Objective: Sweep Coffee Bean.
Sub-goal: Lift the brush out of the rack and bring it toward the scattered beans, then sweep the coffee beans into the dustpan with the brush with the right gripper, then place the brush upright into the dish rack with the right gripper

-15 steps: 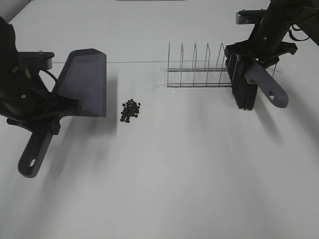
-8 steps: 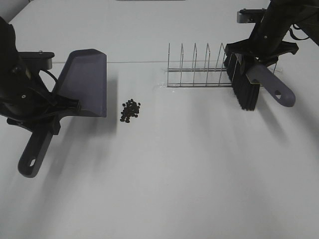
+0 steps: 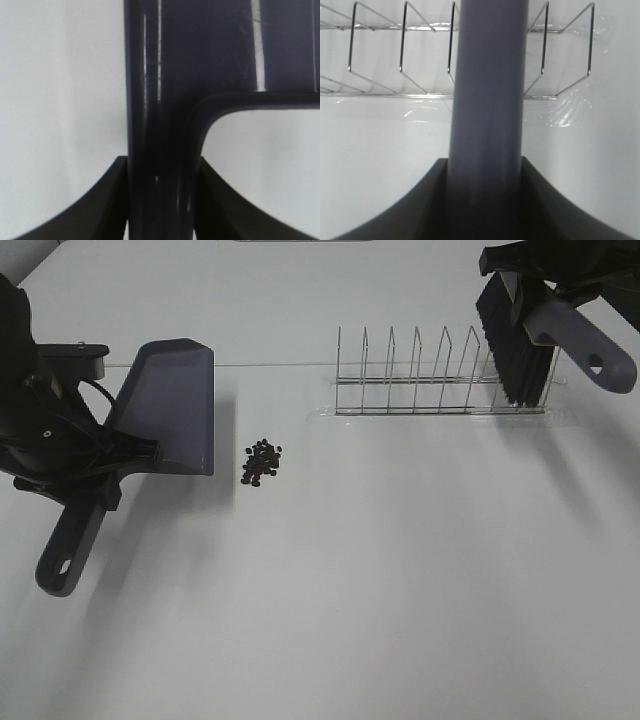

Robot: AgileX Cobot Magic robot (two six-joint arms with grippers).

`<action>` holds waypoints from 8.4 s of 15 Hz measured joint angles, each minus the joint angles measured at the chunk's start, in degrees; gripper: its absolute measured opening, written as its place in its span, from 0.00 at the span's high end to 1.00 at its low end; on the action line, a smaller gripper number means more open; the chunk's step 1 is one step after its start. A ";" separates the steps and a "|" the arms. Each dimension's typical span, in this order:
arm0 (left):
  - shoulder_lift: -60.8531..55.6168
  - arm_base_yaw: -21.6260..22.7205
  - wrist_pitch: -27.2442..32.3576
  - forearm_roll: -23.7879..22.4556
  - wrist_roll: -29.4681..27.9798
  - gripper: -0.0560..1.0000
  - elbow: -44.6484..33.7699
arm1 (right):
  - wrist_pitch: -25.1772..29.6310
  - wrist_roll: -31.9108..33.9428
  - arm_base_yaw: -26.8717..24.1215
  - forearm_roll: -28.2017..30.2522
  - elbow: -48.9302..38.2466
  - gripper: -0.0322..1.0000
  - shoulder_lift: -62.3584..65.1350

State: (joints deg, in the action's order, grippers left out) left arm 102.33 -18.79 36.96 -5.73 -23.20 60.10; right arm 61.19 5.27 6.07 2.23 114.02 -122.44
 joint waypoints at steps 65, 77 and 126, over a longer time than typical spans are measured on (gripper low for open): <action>12.72 -3.61 0.57 -0.69 -1.26 0.62 0.74 | 8.82 -1.32 11.97 8.14 3.90 0.60 6.30; 3.72 -3.61 0.97 1.15 -0.80 0.62 0.34 | 1.03 3.09 9.28 8.88 -28.13 0.60 11.17; 3.55 -3.61 -0.17 6.53 1.78 0.62 0.34 | 0.92 4.93 2.64 6.25 0.69 0.20 -5.39</action>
State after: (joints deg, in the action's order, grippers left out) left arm 105.88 -22.40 36.78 0.80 -21.43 60.45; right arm 62.11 10.20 8.71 8.48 114.71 -127.83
